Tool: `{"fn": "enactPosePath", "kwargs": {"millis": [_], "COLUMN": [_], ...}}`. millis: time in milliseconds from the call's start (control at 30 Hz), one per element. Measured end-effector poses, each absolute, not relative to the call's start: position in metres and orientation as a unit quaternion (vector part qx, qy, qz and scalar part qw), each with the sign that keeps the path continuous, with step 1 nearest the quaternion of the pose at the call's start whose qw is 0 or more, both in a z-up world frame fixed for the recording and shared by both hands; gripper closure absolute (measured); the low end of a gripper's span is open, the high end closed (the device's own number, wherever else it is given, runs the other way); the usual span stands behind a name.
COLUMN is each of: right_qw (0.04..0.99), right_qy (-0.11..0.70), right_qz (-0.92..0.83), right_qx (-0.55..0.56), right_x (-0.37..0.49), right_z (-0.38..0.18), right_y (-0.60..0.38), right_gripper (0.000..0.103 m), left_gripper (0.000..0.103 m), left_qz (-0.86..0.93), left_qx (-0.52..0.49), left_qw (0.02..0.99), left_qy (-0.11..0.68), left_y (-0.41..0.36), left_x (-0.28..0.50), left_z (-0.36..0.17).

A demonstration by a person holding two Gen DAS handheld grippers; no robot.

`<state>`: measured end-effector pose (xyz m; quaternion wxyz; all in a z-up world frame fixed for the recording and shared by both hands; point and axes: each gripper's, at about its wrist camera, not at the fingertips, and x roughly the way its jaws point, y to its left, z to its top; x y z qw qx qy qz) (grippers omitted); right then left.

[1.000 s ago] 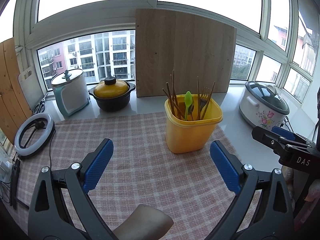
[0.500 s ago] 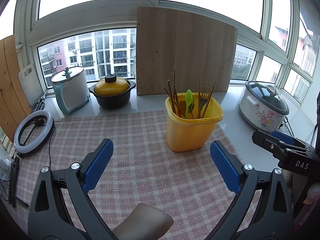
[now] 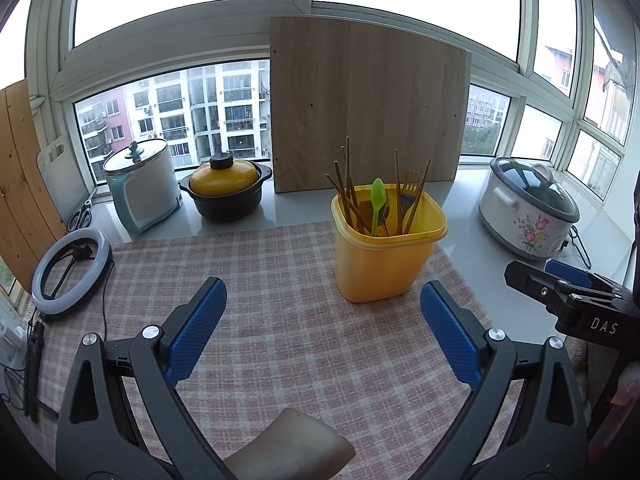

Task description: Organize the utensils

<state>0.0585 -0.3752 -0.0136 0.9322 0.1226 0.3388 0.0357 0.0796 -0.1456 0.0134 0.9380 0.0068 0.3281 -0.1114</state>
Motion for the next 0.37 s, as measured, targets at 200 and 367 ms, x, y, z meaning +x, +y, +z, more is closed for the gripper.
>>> {"fn": "enactPosePath", "kwargs": {"millis": [200,367], "right_qw": [0.931,0.929], "right_qy": [0.342,0.345], "right_qz": [0.035,0.035], "right_qx": [0.125,0.127], "right_x": [0.0593,0.0616], "right_z": [-0.0154,-0.0182], "right_y": [-0.3738,-0.3716], "right_gripper": [0.0,0.0], "left_gripper": [0.004,0.004], "left_qz": [-0.106,-0.102], "left_qx": [0.008,0.018], "left_qw": [0.94,0.942], "left_qy": [0.324,0.319], "left_y": [-0.1436,-0.1418], "left_x": [0.0792,0.0787], "left_z": [0.0142,0.0144]}}
